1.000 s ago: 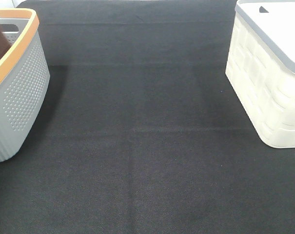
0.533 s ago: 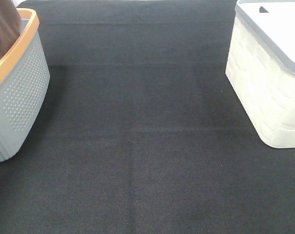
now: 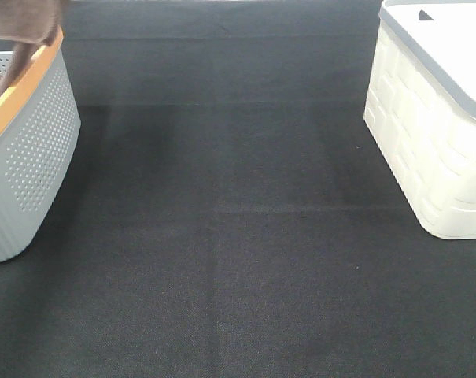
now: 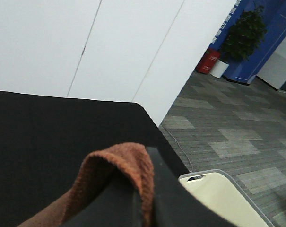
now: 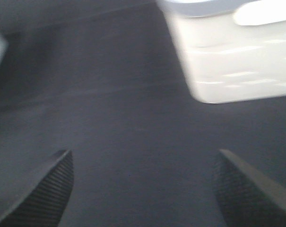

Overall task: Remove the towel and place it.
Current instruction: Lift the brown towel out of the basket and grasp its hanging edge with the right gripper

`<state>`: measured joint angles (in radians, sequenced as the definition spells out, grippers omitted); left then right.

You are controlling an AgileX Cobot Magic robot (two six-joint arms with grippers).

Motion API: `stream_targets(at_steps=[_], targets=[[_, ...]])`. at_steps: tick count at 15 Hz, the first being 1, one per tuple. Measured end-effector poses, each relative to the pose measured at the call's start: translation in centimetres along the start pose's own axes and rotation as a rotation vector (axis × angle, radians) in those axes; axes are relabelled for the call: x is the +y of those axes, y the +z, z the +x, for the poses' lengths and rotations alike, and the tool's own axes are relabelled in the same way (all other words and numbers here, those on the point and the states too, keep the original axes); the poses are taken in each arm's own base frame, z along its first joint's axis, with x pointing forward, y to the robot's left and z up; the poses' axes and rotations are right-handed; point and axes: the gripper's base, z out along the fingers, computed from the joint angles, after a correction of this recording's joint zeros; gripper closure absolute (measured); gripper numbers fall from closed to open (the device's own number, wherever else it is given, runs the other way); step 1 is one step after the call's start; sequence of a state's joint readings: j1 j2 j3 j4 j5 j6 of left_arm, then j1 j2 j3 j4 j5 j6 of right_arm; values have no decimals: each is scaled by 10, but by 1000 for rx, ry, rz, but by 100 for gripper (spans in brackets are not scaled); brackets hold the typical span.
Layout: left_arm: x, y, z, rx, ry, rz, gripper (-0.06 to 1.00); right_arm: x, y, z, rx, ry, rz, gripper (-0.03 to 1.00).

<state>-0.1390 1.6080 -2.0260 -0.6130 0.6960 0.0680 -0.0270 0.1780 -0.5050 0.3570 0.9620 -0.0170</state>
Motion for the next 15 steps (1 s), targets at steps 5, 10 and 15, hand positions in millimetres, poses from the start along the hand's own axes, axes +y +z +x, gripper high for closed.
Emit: stream_targets(at_steps=[5,10,15], targets=[[-29,19,18,26,19,90,94,34,34,-49,84,-255,-423,24],[-45,48,44,86,10,142,94,67,68,-114,128,-540,-568,35],[-77,63,63,61,9,222,94,111,115,-133,88,-675,-590,40]])
